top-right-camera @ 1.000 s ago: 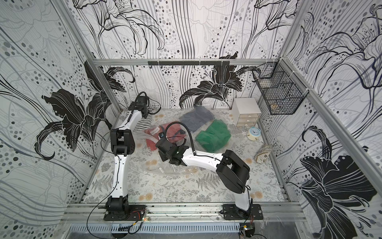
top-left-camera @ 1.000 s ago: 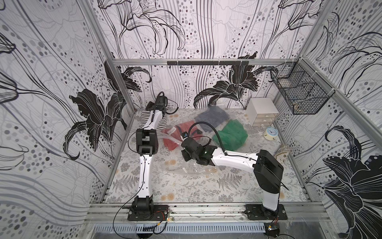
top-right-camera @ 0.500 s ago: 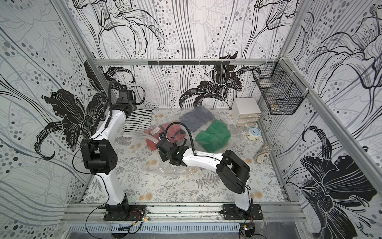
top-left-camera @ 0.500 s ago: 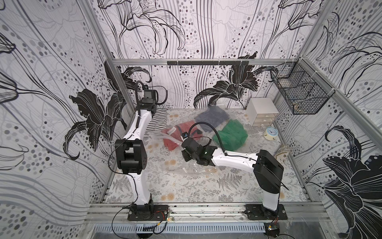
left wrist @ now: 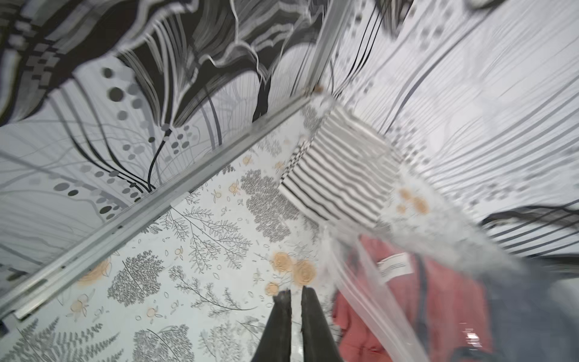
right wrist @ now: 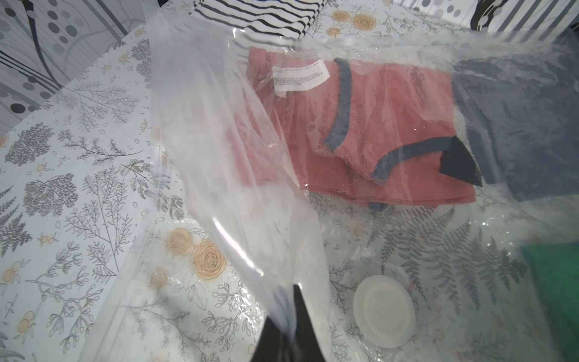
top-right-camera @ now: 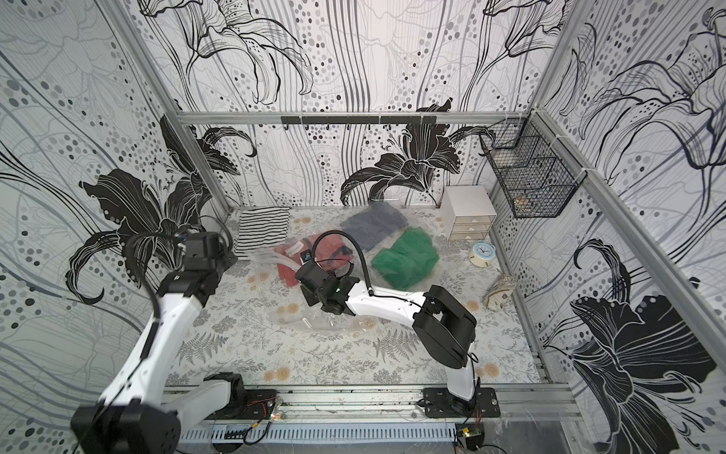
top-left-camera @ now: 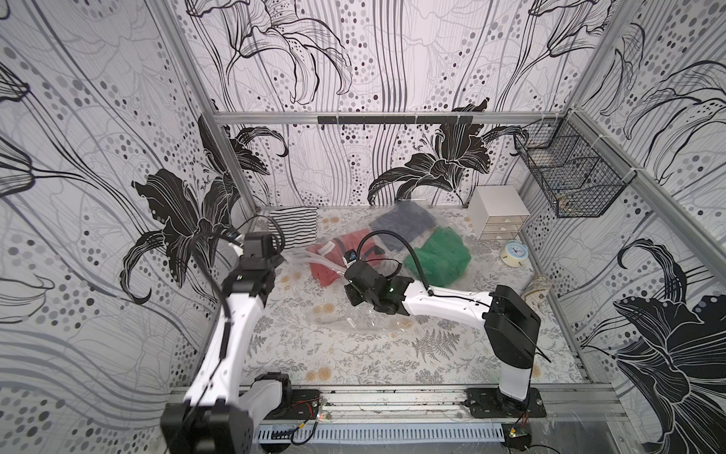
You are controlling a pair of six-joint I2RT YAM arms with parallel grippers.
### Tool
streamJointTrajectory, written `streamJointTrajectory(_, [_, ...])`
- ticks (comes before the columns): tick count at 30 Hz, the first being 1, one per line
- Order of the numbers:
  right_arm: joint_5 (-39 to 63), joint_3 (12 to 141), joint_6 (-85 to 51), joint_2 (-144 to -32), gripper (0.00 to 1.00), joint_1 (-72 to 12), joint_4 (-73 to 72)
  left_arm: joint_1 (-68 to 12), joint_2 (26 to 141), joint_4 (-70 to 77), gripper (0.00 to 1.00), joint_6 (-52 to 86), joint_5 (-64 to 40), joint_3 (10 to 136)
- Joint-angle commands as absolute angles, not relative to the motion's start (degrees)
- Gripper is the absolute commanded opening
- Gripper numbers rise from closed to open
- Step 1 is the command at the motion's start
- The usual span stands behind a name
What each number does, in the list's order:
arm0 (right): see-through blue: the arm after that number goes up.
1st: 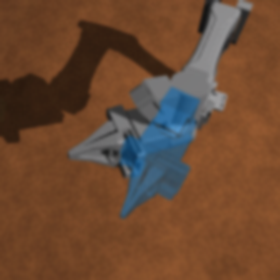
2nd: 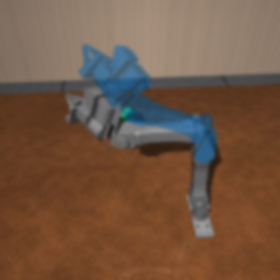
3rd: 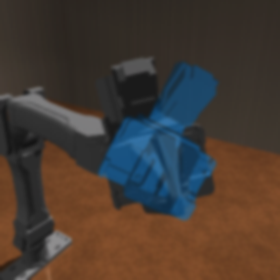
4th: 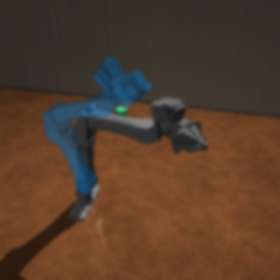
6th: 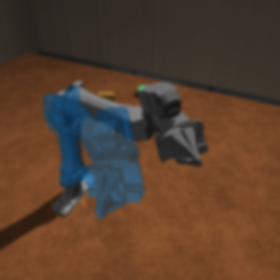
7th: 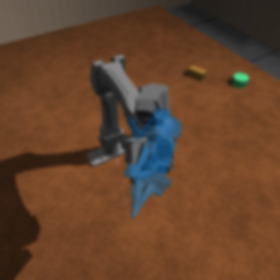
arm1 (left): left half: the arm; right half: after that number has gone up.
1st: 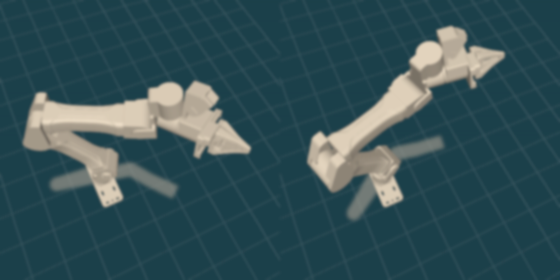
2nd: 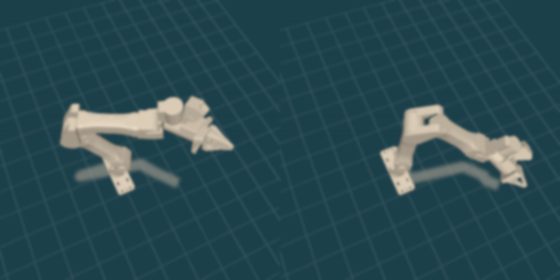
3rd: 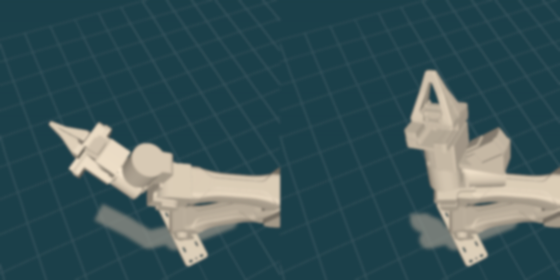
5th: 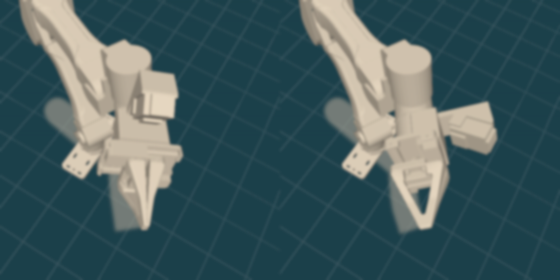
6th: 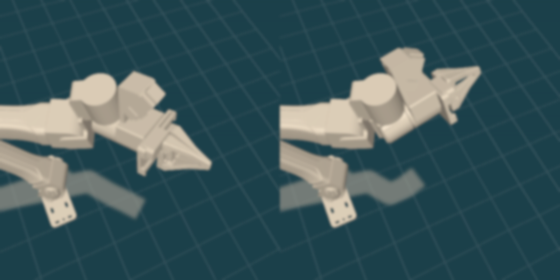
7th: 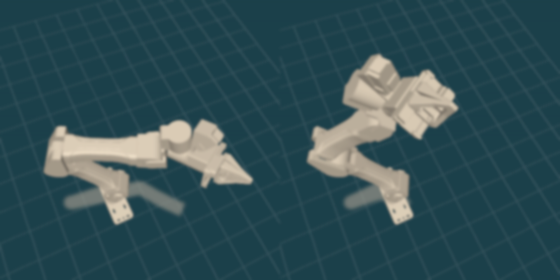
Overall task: Take the tank top out of the vacuum bag
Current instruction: Take out the tank top from the vacuum bag.
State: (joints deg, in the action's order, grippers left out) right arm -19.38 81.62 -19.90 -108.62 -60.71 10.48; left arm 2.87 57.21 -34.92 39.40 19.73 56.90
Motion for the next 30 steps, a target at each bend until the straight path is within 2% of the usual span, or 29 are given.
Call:
streamJointTrajectory(1, [-22.4,84.6,-17.1,-109.3,0.00,-61.3,11.6,2.6,48.3,-37.5,0.14,46.6,14.8,49.5])
streamJointTrajectory(2, [-22.6,85.0,-16.7,-109.3,0.00,-61.5,11.6,2.6,45.3,-35.4,0.18,45.3,10.4,47.3])
streamJointTrajectory(4, [-23.5,84.9,-15.3,-108.9,0.00,-62.4,10.3,2.5,44.3,-34.5,0.18,45.0,3.0,45.8])
streamJointTrajectory(7, [-26.7,84.4,-13.4,-108.0,0.00,-64.2,7.8,2.5,50.5,-32.3,0.18,43.5,-7.1,43.5])
streamJointTrajectory(10, [-28.8,82.6,-13.2,-106.4,0.00,-65.2,5.0,2.5,53.8,-23.6,0.14,44.5,-11.5,38.0])
streamJointTrajectory(15, [-30.8,81.7,-12.8,-105.1,0.00,-65.8,3.6,2.5,58.4,-9.2,0.17,48.1,-16.4,33.2])
streamJointTrajectory(20, [-30.9,81.1,-12.4,-104.0,0.00,-66.0,2.0,2.2,64.2,-1.7,0.20,48.8,-17.4,31.1])
streamJointTrajectory(25, [-30.4,80.4,-13.3,-103.8,0.00,-66.0,0.9,2.2,66.4,9.1,0.24,50.4,-13.9,27.0])
streamJointTrajectory(30, [-29.7,80.6,-13.2,-103.9,0.00,-66.0,0.8,2.0,71.3,15.7,0.36,48.6,-12.6,26.6])
